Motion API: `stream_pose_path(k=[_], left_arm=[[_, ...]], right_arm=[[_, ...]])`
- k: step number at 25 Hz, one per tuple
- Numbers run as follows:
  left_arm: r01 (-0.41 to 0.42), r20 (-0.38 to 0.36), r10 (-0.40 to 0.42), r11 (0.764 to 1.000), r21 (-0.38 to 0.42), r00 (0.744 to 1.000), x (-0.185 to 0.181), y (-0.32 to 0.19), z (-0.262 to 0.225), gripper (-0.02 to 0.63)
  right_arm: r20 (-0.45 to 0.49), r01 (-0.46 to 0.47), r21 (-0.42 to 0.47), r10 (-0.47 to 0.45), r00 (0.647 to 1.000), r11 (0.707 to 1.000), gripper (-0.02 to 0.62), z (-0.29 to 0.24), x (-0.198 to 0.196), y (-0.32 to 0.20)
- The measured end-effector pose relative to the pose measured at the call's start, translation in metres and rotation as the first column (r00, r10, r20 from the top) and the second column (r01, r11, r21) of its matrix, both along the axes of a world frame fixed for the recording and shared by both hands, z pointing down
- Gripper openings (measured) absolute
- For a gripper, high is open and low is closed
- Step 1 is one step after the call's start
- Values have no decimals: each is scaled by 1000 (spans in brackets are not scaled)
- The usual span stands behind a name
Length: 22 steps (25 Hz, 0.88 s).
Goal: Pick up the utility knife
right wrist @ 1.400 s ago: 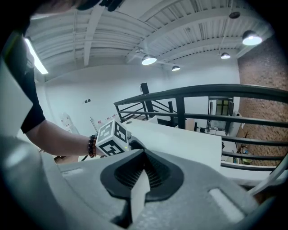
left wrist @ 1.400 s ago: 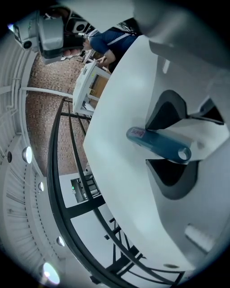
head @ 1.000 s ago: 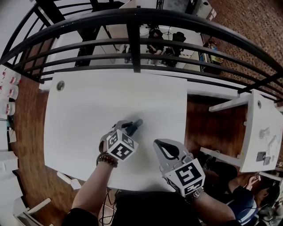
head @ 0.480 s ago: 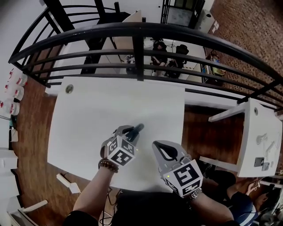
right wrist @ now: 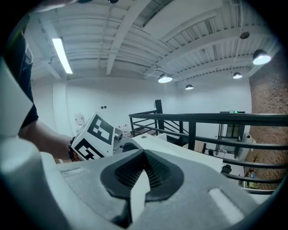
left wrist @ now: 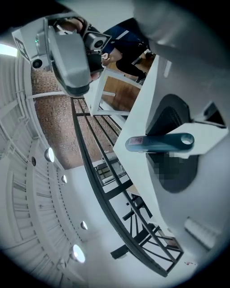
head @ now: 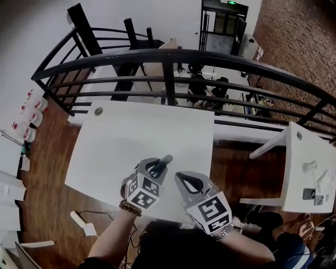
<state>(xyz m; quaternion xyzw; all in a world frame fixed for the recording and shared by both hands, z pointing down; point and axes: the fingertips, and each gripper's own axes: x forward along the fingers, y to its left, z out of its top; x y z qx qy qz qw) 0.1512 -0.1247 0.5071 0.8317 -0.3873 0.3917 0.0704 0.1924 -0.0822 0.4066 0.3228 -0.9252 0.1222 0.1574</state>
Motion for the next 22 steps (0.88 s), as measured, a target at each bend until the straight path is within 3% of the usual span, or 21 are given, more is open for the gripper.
stream_pose_path(k=[10,22], left_arm=[[122,-95,-114,989,84,989,-3,90,-60,144],[131,-129,-113,980,146,985,-31,128,-99,143]], right_arm=[[29,23,52,-25,999,998,-7,-23,15,80],[23,20,105,-23,999,994,-7,-44,-12,105]])
